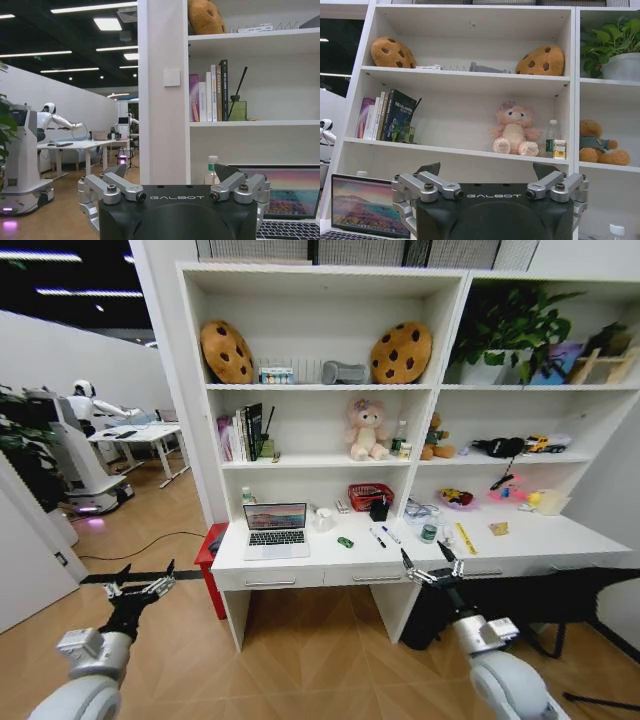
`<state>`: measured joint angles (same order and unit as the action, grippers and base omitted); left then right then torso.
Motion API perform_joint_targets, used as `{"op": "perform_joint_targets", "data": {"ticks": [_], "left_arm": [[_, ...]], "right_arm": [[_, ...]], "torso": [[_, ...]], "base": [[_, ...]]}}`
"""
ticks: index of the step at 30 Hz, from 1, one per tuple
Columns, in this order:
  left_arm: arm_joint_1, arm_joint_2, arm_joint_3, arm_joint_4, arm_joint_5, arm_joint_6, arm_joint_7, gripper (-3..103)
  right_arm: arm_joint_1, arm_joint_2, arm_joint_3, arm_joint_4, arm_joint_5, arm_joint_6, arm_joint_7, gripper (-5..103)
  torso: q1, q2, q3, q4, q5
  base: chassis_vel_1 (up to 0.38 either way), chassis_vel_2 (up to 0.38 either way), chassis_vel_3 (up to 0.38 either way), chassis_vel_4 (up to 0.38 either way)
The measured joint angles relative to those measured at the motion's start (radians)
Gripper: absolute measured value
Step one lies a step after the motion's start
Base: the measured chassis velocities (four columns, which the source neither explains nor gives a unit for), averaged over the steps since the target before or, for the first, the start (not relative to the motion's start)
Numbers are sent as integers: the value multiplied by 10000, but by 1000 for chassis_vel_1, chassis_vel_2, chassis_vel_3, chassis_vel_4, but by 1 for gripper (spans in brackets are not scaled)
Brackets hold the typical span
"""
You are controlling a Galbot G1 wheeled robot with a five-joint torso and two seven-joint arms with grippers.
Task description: Organize the objects on the table.
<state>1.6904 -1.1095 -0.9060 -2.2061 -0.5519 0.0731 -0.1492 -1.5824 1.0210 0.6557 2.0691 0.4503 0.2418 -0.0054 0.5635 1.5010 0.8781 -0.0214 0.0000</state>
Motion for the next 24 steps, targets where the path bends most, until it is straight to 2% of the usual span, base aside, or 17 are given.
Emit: {"op": "perform_joint_targets", "data": {"ticks": [1,8,15,19,21,24], "left_arm": [[22,-20,0,-13,2,-1,0,96],[58,-58,2,-28,34,-5,0,99],[57,-81,8,-12,45,-13,0,99],[50,-89,14,-5,47,-15,-2,100],[49,-90,14,8,47,-15,-1,99],[46,-96,15,9,47,-16,-1,96]], "right_arm": [[-32,57,-17,9,-38,1,-2,100],[-27,76,-29,46,-43,1,64,100],[92,42,-21,71,-85,-41,225,100],[185,32,-52,71,-139,-95,275,100],[219,29,-70,83,-164,-117,293,100],[227,22,-78,90,-219,-134,315,100]], "torso": [[0,0,0,-1,-2],[-1,1,-1,2,0],[2,-2,0,-3,-2],[4,-4,1,6,5],[5,-4,1,3,-5],[6,-4,2,-3,1]], "base": [[-40,66,32,-66],[-90,105,120,-117],[-206,192,218,-212],[-240,232,248,-259],[-242,227,248,-236],[-230,216,226,-243]]}}
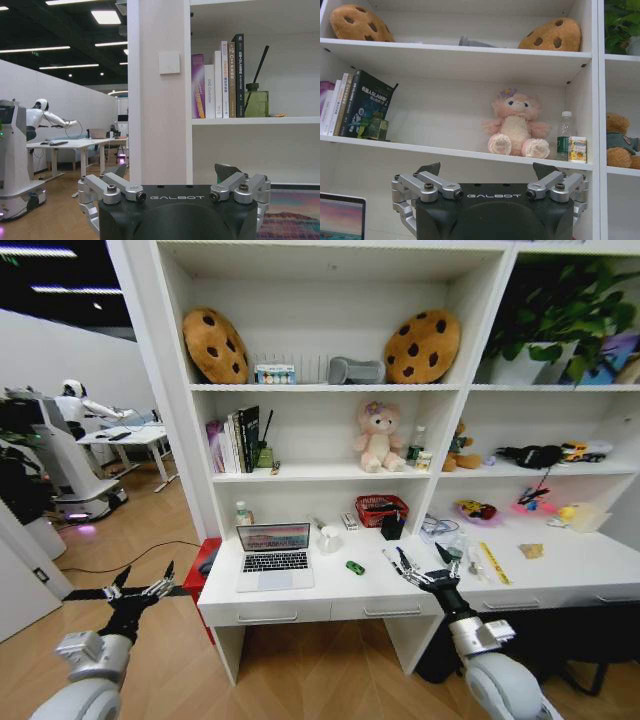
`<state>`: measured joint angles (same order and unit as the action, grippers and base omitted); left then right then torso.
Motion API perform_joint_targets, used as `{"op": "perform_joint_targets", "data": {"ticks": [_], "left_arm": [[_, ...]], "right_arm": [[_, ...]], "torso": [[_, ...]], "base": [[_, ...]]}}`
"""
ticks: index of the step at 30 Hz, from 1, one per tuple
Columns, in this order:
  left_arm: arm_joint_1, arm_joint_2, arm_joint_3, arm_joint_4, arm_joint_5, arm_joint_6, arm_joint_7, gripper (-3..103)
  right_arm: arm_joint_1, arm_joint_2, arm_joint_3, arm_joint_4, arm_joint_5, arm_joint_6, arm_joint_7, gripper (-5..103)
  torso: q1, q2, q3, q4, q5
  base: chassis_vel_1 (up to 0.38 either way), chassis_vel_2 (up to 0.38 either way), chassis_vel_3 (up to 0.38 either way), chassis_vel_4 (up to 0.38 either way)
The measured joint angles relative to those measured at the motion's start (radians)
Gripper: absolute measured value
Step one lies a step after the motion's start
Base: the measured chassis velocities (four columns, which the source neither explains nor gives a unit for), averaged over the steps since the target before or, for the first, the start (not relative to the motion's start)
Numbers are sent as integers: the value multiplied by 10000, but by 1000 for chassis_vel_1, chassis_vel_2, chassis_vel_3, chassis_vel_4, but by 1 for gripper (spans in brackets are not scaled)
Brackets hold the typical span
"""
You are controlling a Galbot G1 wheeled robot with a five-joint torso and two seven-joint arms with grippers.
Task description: Organize the objects on the table.
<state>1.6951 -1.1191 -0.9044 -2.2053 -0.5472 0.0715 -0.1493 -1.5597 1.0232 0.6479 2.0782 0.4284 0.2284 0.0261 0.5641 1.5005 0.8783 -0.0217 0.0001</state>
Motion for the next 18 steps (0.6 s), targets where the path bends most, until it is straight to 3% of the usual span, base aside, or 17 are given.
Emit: {"op": "perform_joint_targets", "data": {"ticks": [8,18], "left_arm": [[25,-38,3,4,21,-13,-3,102],[-2,-40,16,23,25,-19,-35,98]], "right_arm": [[-9,70,-42,31,-177,-37,19,100],[-9,109,-58,-3,-316,-45,189,100]], "torso": [[-4,3,-2,1,-2],[-4,3,-1,2,0]], "base": [[-199,204,208,-219],[-208,203,215,-209]]}}
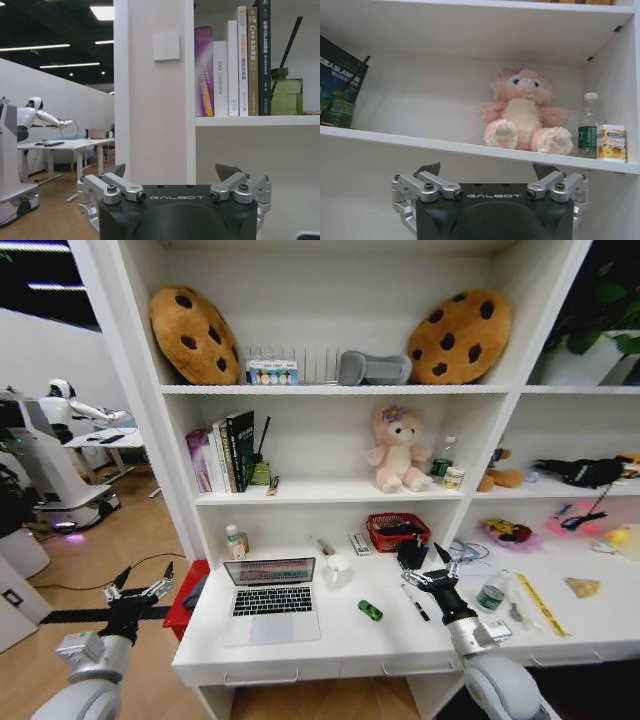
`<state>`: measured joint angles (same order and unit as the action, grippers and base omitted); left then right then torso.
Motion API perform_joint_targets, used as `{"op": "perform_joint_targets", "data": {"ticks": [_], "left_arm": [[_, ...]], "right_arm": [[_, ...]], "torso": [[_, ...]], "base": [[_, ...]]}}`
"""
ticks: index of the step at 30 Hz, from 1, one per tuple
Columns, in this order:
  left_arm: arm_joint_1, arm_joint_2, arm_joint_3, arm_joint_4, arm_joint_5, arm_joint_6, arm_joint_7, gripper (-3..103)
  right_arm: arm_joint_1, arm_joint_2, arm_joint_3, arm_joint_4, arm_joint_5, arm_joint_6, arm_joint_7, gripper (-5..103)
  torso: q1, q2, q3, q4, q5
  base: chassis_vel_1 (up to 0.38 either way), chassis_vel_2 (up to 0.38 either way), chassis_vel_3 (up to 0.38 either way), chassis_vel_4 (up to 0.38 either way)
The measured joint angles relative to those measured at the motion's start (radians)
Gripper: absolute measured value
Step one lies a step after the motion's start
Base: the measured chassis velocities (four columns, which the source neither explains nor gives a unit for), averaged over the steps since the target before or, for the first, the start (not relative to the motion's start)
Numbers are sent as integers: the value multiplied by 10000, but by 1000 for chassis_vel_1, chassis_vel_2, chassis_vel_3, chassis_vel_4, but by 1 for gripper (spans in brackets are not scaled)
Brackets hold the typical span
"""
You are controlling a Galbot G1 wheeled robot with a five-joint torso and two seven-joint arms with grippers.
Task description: Organize the objects on the table.
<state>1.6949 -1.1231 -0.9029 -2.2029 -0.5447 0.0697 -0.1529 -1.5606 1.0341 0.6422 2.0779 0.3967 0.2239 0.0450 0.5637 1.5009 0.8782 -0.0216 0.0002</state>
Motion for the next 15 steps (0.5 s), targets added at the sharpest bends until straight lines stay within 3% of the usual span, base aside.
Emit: {"op": "perform_joint_targets", "data": {"ticks": [6,7,12,15], "left_arm": [[-7,3,8,-14,15,0,-21,102],[15,31,3,-76,16,0,-22,101],[199,170,-11,-322,67,45,-7,97],[311,286,5,-381,296,61,23,88]], "right_arm": [[-17,49,-6,1,-146,1,77,100],[-29,95,-13,-1,-167,-10,104,100],[-132,276,-27,-39,-250,-82,229,100],[-224,405,-7,-84,-296,-124,346,100]], "torso": [[13,-5,3,5,-6],[6,-3,1,-3,-1],[-8,4,-3,3,-1],[-9,4,-3,5,-2]], "base": [[-121,137,137,-80],[-32,57,37,-45],[10,-10,-9,11],[41,-32,-28,35]]}}
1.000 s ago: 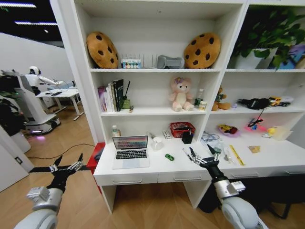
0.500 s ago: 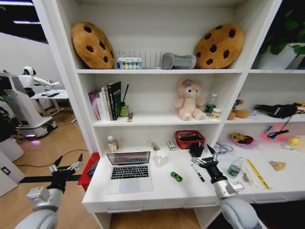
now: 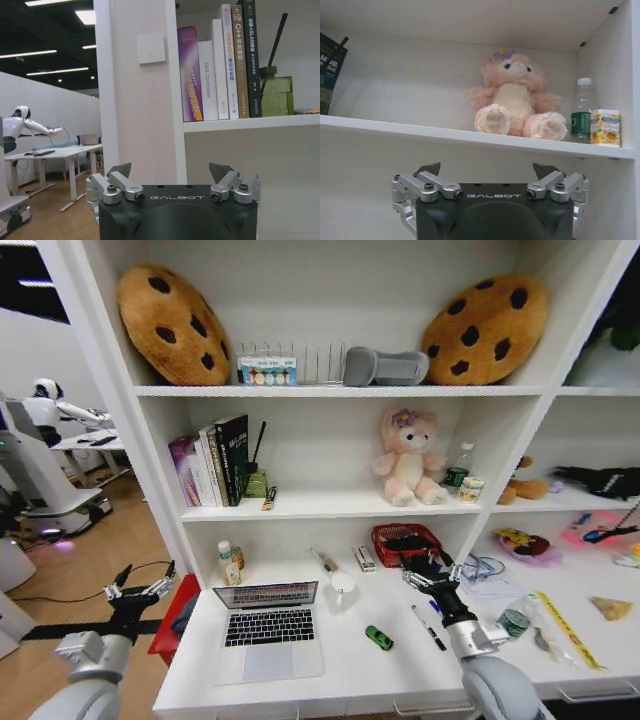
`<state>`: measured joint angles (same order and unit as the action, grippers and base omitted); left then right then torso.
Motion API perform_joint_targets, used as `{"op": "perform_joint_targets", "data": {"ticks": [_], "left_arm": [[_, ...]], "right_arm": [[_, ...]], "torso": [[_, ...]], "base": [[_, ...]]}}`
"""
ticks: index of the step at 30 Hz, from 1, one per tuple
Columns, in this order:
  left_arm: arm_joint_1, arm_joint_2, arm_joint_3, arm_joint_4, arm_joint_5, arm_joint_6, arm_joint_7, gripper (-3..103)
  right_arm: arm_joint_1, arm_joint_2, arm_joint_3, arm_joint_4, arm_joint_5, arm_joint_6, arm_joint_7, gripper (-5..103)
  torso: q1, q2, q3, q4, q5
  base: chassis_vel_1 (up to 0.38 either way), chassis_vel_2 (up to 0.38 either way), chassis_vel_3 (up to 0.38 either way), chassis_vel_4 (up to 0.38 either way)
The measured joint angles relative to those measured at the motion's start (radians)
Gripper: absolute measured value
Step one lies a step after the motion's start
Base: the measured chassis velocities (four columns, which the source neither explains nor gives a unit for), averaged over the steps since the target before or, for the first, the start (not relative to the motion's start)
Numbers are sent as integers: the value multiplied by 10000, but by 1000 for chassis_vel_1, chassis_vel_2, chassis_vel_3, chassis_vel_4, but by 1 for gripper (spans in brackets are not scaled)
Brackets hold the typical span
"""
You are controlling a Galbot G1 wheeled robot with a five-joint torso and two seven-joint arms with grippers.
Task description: Organize the objects on the table.
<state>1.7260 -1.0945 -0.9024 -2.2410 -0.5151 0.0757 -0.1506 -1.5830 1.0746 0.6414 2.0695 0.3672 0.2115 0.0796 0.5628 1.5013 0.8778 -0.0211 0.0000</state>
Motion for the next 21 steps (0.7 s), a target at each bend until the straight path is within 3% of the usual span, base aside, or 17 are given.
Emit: {"op": "perform_joint_targets", "data": {"ticks": [1,3,6,7,10,11,12,13,15,17,18,20,21], "left_arm": [[64,47,10,-32,84,0,21,83],[99,70,17,-56,109,2,36,83],[445,356,107,-465,171,107,156,66],[445,356,107,-465,171,107,156,66],[540,977,273,-701,218,289,194,49],[540,977,273,-701,218,289,194,49],[545,1203,326,-714,246,339,197,49],[612,1784,434,-714,347,384,282,38],[657,2052,460,-715,371,388,323,38],[882,3244,482,-776,314,413,468,28],[882,3244,482,-776,314,413,468,28],[925,4376,484,-715,107,430,486,16],[925,4376,484,-715,107,430,486,16]], "right_arm": [[-58,73,30,-9,0,-12,54,100],[-87,108,48,-15,0,-16,85,100],[-294,247,199,-134,21,-20,206,100],[-294,247,199,-134,21,-20,206,100],[-323,321,229,-157,37,-21,267,100],[-323,321,229,-157,37,-21,267,100],[-327,341,226,-158,38,-27,280,100],[-336,402,199,-154,19,-46,307,100],[-338,423,190,-155,5,-51,308,100],[-359,565,151,-158,-43,-64,318,100],[-359,565,151,-158,-43,-64,318,100],[-407,748,118,-216,-117,-63,321,100],[-407,748,118,-216,-117,-63,321,100]], "torso": [[0,0,0,-2,0],[0,0,0,-3,0],[7,-3,2,-3,0],[7,-3,2,-3,0],[9,-3,3,0,0],[9,-3,3,0,0],[8,-4,2,0,-1],[8,-4,2,-2,-3],[8,-4,2,-3,-4],[8,-3,2,-3,-1],[8,-3,2,-3,-1],[8,-4,3,-2,-2],[8,-4,3,-2,-2]], "base": [[0,0,0,0],[0,0,0,0],[0,0,0,0],[0,0,0,0],[0,0,0,0],[0,0,0,0],[0,0,0,0],[0,0,0,0],[0,0,0,0],[0,0,0,0],[0,0,0,0],[0,0,0,0],[0,0,0,0]]}}
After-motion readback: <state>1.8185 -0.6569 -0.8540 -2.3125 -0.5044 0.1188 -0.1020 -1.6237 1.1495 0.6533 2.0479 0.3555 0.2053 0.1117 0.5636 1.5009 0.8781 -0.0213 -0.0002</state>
